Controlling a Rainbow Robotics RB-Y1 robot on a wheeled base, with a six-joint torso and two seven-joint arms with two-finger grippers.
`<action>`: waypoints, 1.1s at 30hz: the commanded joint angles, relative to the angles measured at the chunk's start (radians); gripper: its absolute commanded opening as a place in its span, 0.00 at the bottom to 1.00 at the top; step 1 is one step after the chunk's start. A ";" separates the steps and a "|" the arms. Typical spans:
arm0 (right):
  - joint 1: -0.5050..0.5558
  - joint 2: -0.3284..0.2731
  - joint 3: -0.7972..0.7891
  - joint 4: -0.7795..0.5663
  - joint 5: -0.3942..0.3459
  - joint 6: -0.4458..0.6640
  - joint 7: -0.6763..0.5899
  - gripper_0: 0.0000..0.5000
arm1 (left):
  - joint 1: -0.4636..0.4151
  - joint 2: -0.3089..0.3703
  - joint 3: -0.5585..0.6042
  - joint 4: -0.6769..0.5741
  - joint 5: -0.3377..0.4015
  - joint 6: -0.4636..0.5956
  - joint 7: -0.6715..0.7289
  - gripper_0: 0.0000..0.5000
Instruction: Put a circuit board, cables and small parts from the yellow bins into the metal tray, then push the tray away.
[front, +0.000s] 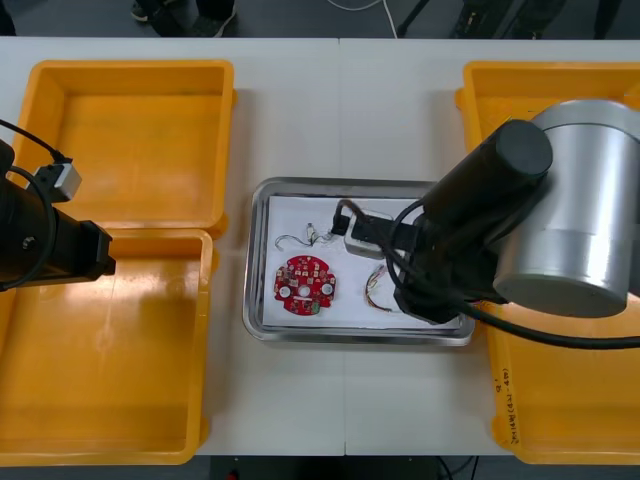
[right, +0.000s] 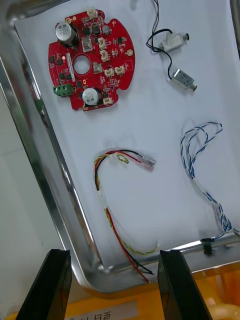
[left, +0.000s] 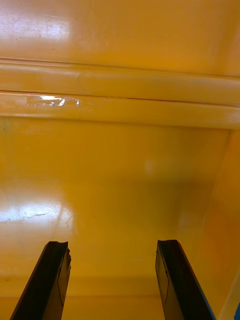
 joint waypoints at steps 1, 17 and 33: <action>-0.057 0.052 0.101 -0.019 0.077 -0.011 0.123 1.00 | 0.017 -0.011 0.023 -0.032 -0.013 0.008 -0.083 1.00; -0.058 0.112 0.320 0.113 0.212 -0.144 0.169 1.00 | 0.017 -0.011 0.023 -0.033 -0.014 0.008 -0.084 1.00; -0.058 0.117 0.412 0.133 0.301 -0.172 0.163 1.00 | 0.017 -0.011 0.023 -0.033 -0.014 0.008 -0.084 1.00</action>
